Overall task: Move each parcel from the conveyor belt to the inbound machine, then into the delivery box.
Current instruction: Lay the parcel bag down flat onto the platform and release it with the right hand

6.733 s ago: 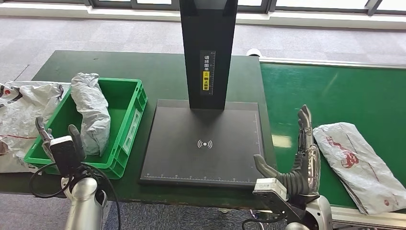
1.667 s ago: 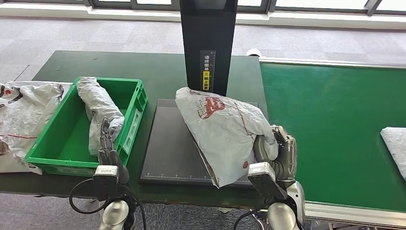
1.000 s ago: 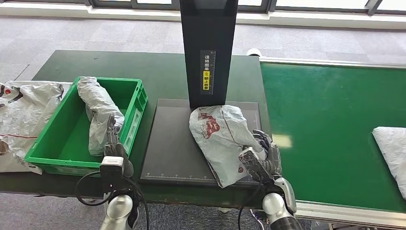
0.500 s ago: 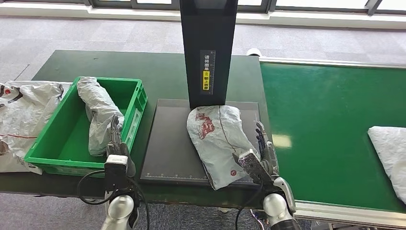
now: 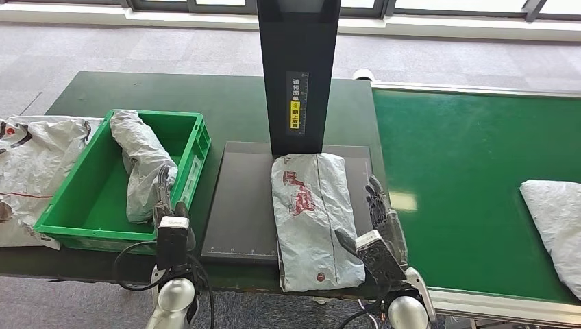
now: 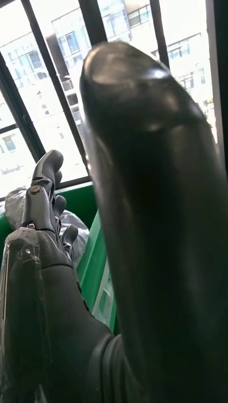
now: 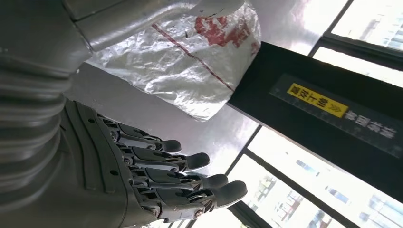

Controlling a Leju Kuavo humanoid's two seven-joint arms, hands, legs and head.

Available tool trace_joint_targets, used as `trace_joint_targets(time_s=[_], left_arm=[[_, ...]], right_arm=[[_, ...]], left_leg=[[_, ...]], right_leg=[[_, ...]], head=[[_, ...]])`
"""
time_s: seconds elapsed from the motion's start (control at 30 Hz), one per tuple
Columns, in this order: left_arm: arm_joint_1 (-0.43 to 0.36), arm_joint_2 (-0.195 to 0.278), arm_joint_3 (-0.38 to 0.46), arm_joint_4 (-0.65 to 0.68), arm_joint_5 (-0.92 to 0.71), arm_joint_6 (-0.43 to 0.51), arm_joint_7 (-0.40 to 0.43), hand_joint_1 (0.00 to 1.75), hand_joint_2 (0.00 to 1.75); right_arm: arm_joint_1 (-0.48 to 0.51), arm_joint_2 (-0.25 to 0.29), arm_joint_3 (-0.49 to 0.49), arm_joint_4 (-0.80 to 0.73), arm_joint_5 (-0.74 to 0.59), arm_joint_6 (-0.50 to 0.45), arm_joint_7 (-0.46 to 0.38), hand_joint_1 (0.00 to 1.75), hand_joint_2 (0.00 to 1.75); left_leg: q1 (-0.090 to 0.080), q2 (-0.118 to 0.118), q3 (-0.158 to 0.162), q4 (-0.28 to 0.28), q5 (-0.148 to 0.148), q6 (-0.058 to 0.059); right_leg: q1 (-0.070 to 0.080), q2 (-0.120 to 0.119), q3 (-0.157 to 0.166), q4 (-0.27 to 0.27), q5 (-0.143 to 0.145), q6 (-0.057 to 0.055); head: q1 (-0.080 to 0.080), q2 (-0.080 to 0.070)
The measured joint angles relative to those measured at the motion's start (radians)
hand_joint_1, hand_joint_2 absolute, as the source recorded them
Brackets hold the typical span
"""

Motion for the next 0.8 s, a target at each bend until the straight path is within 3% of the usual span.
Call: trace_joint_targets(time_s=[0.2, 0.37, 0.5, 0.6, 0.73, 0.8], left_arm=[[0.019, 0.003, -0.024, -0.021, -0.052, 0.052, -0.002, 0.0, 0.0], [0.016, 0.021, -0.08, -0.026, -0.16, -0.019, 0.041, 0.0, 0.0], [0.004, 0.032, -0.119, -0.024, -0.235, -0.059, 0.051, 0.0, 1.75], [-0.018, 0.042, -0.161, -0.004, -0.439, -0.106, 0.101, 0.0, 1.75], [-0.073, 0.046, -0.274, 0.117, -0.838, -0.129, 0.236, 0.0, 1.75], [-0.101, 0.043, -0.324, 0.199, -0.911, -0.133, 0.252, 0.0, 1.75]], right_arm=[[0.01, -0.02, 0.035, -0.099, -0.01, -0.046, -0.013, 0.0, 1.75], [0.04, -0.03, 0.04, -0.209, -0.039, -0.114, -0.085, 0.0, 1.75], [0.062, -0.033, 0.04, -0.284, -0.06, -0.121, -0.121, 0.0, 1.75], [0.069, -0.033, 0.04, -0.331, -0.096, -0.121, -0.163, 0.0, 1.75], [0.068, -0.034, 0.04, -0.373, -0.118, -0.104, -0.184, 0.0, 1.75], [0.066, -0.034, 0.04, -0.384, -0.119, -0.1, -0.185, 0.0, 1.75]], left_leg=[[0.0, 0.0, 0.0, 0.0, 0.0, 0.0], [0.0, 0.0, 0.0, 0.0, 0.0, 0.0], [0.0, 0.0, 0.0, 0.0, 0.0, 0.0], [0.0, 0.0, 0.001, 0.0, 0.0, 0.0], [0.0, 0.0, 0.001, 0.0, 0.0, 0.0], [-0.001, 0.001, 0.001, 0.0, 0.0, 0.0]], right_leg=[[0.0, 0.0, 0.0, 0.0, 0.0, 0.0], [0.0, 0.0, 0.0, 0.0, 0.0, 0.0], [0.0, 0.001, 0.0, 0.0, 0.0, 0.0], [0.0, 0.0, 0.0, -0.001, 0.0, 0.0], [0.0, 0.001, 0.0, -0.001, 0.001, 0.0], [-0.001, 0.001, 0.0, -0.001, 0.001, 0.001]], head=[[0.0, 0.0], [0.0, 0.0], [0.0, 0.0], [0.0, 0.0], [0.0, 0.0], [0.0, 0.0]])
